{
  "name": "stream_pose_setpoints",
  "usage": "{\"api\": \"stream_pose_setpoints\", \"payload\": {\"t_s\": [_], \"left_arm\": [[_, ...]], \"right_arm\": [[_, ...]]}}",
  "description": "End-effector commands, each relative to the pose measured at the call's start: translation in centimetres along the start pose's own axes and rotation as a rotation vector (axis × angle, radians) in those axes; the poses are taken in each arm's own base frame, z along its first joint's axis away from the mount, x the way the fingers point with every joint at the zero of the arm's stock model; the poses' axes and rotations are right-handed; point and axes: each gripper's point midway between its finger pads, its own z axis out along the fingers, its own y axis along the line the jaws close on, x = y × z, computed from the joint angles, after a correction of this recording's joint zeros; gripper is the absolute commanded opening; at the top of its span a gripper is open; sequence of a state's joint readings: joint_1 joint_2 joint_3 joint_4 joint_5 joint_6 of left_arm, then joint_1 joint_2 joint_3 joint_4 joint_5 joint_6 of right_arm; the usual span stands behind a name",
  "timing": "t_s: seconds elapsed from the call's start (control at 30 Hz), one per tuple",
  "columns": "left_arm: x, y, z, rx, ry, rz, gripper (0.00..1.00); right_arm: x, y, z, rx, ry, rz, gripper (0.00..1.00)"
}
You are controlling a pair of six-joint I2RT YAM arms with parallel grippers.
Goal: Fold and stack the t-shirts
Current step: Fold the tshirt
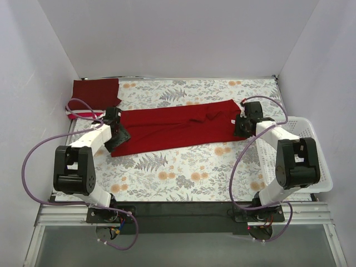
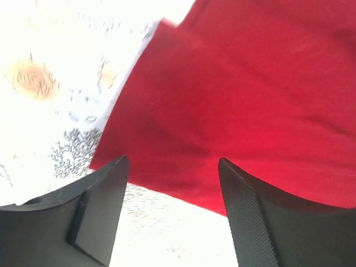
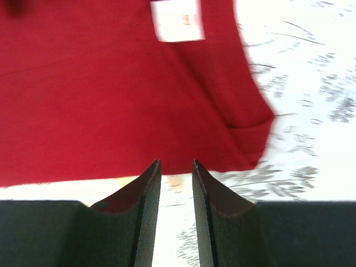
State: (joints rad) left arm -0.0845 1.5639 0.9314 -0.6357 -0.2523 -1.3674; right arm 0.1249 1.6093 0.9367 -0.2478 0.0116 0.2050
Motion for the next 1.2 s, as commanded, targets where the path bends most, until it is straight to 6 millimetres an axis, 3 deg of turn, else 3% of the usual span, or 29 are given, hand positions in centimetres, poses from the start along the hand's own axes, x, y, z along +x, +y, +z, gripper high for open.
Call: {"api": "stream_pose_setpoints", "payload": {"t_s": [0.0, 0.07, 0.13, 0.17, 0.2, 0.27, 0.3, 0.37, 0.4, 0.43, 0.6, 0.7, 0.73, 0.77, 0.8, 0.83, 0.87, 0.93, 0.97, 1.0, 1.03, 1.07, 1.1, 1.13, 1.17], "left_arm": [[-5.1, -3.2, -3.3, 0.136, -0.152, -0.001, 0.66], [-7.7, -5.6, -4.3, 0.191, -0.211, 0.018, 0.67], [-8.4, -7.2, -3.0, 0.186, -0.196, 0.046, 0.67], [-9.8, -8.8, -3.6, 0.213, -0.220, 0.054, 0.67], [-9.6, -9.6, -1.8, 0.192, -0.192, 0.080, 0.67], [-11.0, -12.2, -1.9, 0.215, -0.219, 0.106, 0.66], [-10.4, -12.6, 0.2, 0.187, -0.192, 0.140, 0.66], [-10.4, -14.0, 1.7, 0.169, -0.178, 0.171, 0.64], [-10.9, -14.5, 1.3, 0.178, -0.192, 0.169, 0.64], [-10.1, -14.4, 2.5, 0.154, -0.162, 0.186, 0.63], [-8.3, -12.9, 4.3, 0.086, -0.105, 0.197, 0.61], [-5.9, -10.6, 4.7, 0.017, -0.038, 0.177, 0.60], [-4.1, -8.9, 5.0, -0.028, 0.014, 0.182, 0.60], [-3.5, -8.3, 4.3, -0.033, 0.028, 0.149, 0.59], [-0.8, -6.6, 4.6, -0.058, 0.103, 0.154, 0.58], [-1.1, -7.3, 3.6, -0.019, 0.096, 0.129, 0.57], [1.6, -5.5, 3.6, -0.036, 0.158, 0.132, 0.57], [4.1, -5.4, 1.4, 0.047, 0.200, 0.104, 0.55], [7.4, -3.1, 1.5, 0.023, 0.265, 0.112, 0.55], [7.7, -3.4, -0.3, 0.082, 0.250, 0.085, 0.54], [9.5, -3.6, -1.2, 0.116, 0.273, 0.103, 0.54], [11.4, -3.4, -2.3, 0.157, 0.322, 0.100, 0.54], [14.0, -2.0, -2.8, 0.153, 0.373, 0.109, 0.54], [14.8, -2.2, -4.4, 0.207, 0.367, 0.068, 0.54], [16.7, -2.3, -5.5, 0.239, 0.394, 0.095, 0.54]], "right_arm": [[-2.1, 3.6, -2.0, -0.122, -0.065, -0.041, 0.35], [-2.8, 4.9, -2.6, -0.156, -0.096, -0.039, 0.35], [-3.0, 6.1, -2.8, -0.193, -0.111, -0.036, 0.35], [-3.2, 6.5, -2.7, -0.206, -0.122, -0.031, 0.35], [-3.2, 6.8, -2.5, -0.218, -0.119, -0.018, 0.35], [-2.9, 7.2, -1.9, -0.229, -0.108, -0.015, 0.35], [-2.6, 7.5, -1.6, -0.240, -0.095, -0.011, 0.35], [-2.0, 7.9, -0.7, -0.250, -0.071, -0.005, 0.35], [-1.8, 8.0, -0.5, -0.254, -0.068, -0.008, 0.35], [-1.4, 8.0, 0.0, -0.252, -0.052, -0.004, 0.35], [-0.2, 7.2, 1.8, -0.209, -0.012, 0.004, 0.35], [0.0, 6.3, 3.0, -0.166, 0.004, 0.004, 0.35], [0.1, 6.1, 3.6, -0.151, 0.013, 0.003, 0.35], [-0.1, 5.9, 3.9, -0.142, 0.013, -0.004, 0.35], [-0.5, 5.3, 4.5, -0.119, 0.015, 0.001, 0.35], [-0.2, 4.9, 4.9, -0.109, 0.026, 0.004, 0.35], [-1.1, 4.8, 5.0, -0.108, 0.014, 0.003, 0.35], [-1.8, 4.1, 6.0, -0.095, 0.018, 0.005, 0.35], [-3.2, 4.3, 6.1, -0.098, 0.001, 0.002, 0.35], [-4.0, 4.6, 6.3, -0.114, -0.006, -0.025, 0.35], [-3.9, 4.6, 7.1, -0.117, 0.016, -0.034, 0.35], [-4.4, 4.9, 7.4, -0.132, 0.016, -0.049, 0.35], [-6.1, 6.0, 7.2, -0.176, -0.003, -0.063, 0.35], [-6.1, 6.3, 7.8, -0.194, 0.006, -0.082, 0.35], [-6.7, 6.8, 7.8, -0.215, -0.002, -0.094, 0.35]]}}
